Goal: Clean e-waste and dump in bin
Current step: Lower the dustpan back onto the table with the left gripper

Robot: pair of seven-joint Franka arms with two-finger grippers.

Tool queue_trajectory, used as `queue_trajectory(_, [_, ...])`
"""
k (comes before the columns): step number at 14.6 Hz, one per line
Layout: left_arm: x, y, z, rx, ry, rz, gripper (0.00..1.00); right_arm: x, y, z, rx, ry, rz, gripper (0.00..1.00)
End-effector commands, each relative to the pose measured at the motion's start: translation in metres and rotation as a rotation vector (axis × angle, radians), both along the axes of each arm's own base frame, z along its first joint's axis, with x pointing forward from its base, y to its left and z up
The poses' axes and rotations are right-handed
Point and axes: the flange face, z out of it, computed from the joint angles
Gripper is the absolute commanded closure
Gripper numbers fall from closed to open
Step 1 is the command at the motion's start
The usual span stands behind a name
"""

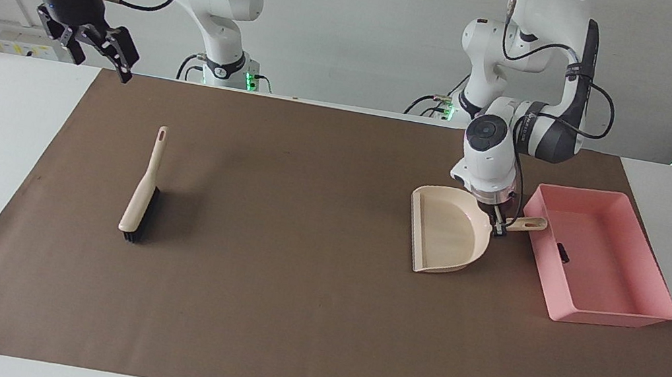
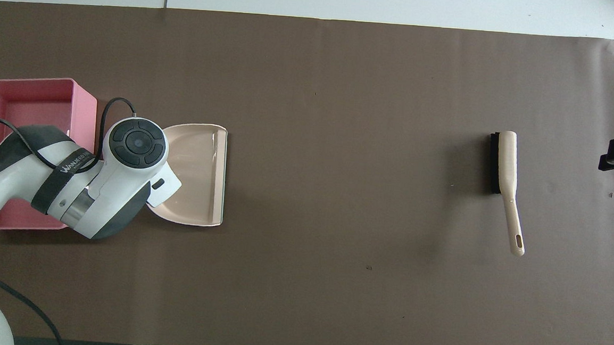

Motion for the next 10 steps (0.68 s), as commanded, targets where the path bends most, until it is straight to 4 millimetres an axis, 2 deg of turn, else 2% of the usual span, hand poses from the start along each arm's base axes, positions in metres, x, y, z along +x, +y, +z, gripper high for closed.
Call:
queue_trajectory(1, [0.0,-0.008,-0.008,-0.026,-0.004,-0.027,1.0,-0.001,-0.007,-0.004,0.001,-0.008,0.018,0.01])
queue_trajectory(4, [0.001,-0.009,-0.015,-0.025,0.009,-0.04,1.0,-0.001,-0.002,-0.004,0.004,-0.007,0.029,0.01])
queue_trajectory(6, [0.002,-0.009,-0.014,-0.025,0.004,-0.03,0.97,-0.001,-0.012,-0.005,0.014,-0.008,0.017,0.01])
queue_trajectory(7, [0.002,-0.009,-0.014,-0.024,0.006,-0.03,0.9,-0.001,-0.01,-0.006,0.012,-0.011,0.02,0.01])
queue_trajectory(8, [0.002,-0.01,-0.014,-0.021,0.01,-0.036,0.79,0.0,-0.012,-0.005,0.012,-0.017,0.017,0.01])
queue_trajectory(9, [0.001,-0.017,-0.011,-0.026,-0.003,-0.037,0.61,0.0,-0.013,-0.006,0.011,-0.015,0.016,0.01])
queue_trajectory(10, [0.001,-0.019,-0.006,-0.031,-0.013,-0.041,0.54,0.0,-0.014,-0.005,0.011,-0.017,0.013,0.01])
